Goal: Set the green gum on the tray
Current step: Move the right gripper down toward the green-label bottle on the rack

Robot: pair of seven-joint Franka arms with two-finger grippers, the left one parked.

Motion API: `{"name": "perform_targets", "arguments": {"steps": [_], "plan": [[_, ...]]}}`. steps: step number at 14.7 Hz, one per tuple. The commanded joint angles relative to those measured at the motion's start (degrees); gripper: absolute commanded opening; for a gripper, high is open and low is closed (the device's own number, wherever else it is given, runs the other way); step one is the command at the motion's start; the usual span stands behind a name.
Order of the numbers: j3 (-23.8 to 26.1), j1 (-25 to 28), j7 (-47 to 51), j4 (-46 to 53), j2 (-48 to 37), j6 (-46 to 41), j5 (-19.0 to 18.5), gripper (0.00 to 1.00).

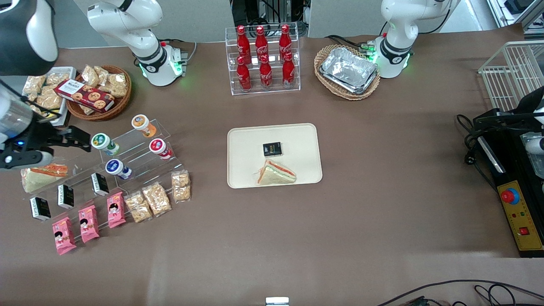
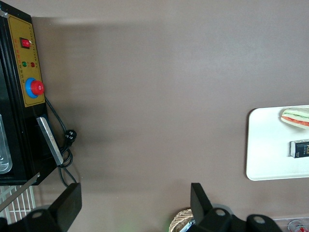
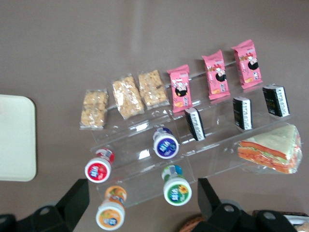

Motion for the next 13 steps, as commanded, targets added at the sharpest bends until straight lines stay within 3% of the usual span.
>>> {"name": "perform_targets", "arguments": {"steps": [1, 8, 13], "plan": [[-2.8, -0.3, -3.7, -0.8, -2.2, -3.0, -0.2, 1.00], [-4.5, -0.7, -3.8, -3.6, -5.1, -2.2, 0.4, 1.00], [-4.6, -0.7, -3.3, -32.7, -31.8, 6.5, -0.4, 1.00]]}}
